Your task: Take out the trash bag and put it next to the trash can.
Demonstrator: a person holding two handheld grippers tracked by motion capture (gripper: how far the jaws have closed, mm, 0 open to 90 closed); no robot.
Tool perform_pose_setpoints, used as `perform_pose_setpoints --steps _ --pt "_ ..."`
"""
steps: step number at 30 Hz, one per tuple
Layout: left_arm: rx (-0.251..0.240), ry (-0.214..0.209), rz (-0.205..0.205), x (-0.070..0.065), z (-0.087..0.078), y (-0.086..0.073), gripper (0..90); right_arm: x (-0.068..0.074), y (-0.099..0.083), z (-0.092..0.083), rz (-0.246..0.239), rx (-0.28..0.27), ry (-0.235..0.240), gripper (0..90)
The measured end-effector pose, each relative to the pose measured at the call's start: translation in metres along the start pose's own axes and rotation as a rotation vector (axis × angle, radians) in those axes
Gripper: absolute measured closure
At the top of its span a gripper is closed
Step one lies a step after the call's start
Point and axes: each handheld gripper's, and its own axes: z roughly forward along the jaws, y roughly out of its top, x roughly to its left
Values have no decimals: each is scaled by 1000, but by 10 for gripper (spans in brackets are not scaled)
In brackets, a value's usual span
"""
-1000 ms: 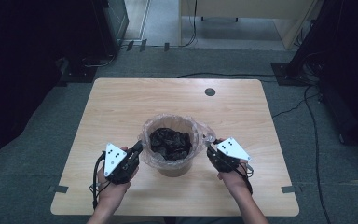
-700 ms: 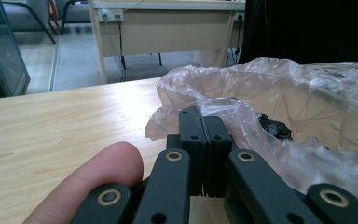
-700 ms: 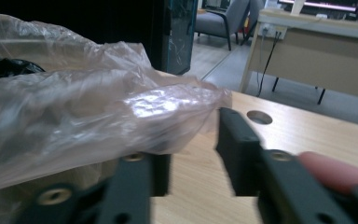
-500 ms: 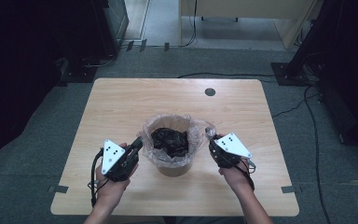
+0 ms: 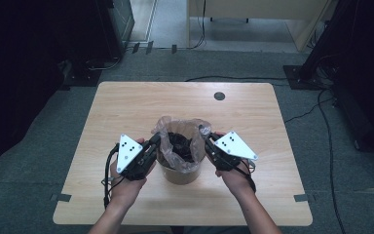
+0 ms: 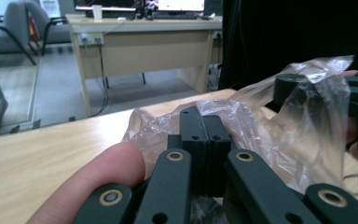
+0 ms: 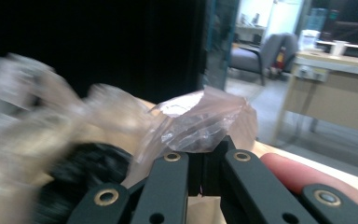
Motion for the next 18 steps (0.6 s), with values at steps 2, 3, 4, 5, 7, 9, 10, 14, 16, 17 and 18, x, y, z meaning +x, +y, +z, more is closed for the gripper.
perform_pose_setpoints --steps 2,3,4,5,7,9,10,14,16,17,18 --pt "-22 -8 -1 0 -2 4 900 5 6 -3 -5 -21 30 900" --pt "-24 -6 -3 1 -3 5 900 8 9 -6 -18 -27 40 893" --pt "-18 -4 -4 2 -3 4 900 8 9 -6 -18 -27 40 893" --pt "-9 2 -2 4 -3 2 900 8 7 -7 -32 -11 42 830" --pt "11 11 -14 9 -2 -4 896 7 5 -8 -34 7 39 795" --pt "21 9 -38 14 -3 -10 859 2 -2 -9 -8 36 39 771" --pt "24 6 -42 16 -4 -12 859 -1 -4 -11 16 45 39 754" --pt "40 -11 -50 18 -4 -18 736 -10 -13 -17 90 77 50 691" --pt "49 -15 -48 17 -2 -19 698 -9 -15 -20 100 87 68 653" --pt "49 -15 -48 17 -2 -19 687 -9 -15 -20 100 87 68 653" --pt "49 -15 -48 16 -2 -19 675 -7 -15 -23 103 95 93 594"
